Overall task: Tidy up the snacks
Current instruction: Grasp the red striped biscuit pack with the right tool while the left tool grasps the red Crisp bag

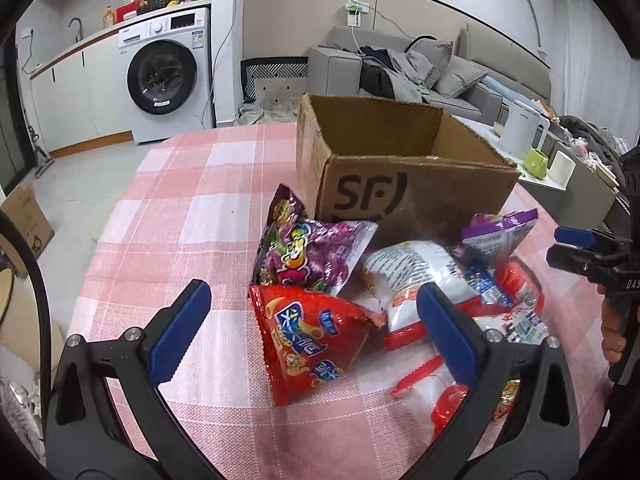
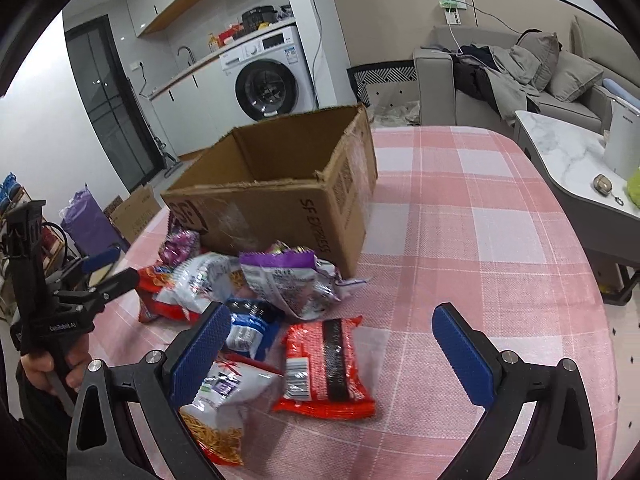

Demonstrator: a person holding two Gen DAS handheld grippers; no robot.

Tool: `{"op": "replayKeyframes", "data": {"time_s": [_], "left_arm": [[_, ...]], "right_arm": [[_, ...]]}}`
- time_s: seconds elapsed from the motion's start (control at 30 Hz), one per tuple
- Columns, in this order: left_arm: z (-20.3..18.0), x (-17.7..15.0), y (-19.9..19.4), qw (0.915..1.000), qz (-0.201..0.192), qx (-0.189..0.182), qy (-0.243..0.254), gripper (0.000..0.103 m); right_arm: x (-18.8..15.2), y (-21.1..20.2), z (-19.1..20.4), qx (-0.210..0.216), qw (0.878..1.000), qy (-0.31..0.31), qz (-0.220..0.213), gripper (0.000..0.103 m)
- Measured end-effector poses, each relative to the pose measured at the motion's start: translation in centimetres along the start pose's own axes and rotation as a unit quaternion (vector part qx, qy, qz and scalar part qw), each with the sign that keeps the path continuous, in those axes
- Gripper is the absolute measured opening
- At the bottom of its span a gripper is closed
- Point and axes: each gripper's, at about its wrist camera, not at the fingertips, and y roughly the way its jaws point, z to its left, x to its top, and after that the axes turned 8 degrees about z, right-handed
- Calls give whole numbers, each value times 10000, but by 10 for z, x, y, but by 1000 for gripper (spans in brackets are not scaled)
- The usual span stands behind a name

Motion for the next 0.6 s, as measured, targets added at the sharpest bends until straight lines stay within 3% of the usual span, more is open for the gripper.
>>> {"op": "replayKeyframes", "data": {"time_s": [0.37,0.5,0.6], "left_arm": [[6,-5,16,9999,103,43,3,102],[10,-6,21,9999,153,1,-76,102],[12,-6,26,9997,193,-25,-121,102]], "right_arm": [[-11,31,-8,-397,9966,-253,672,102],[-14,36,-6,-348,9963,-339,716,102],[-15,39,-6,-336,9955,-346,810,95]]}}
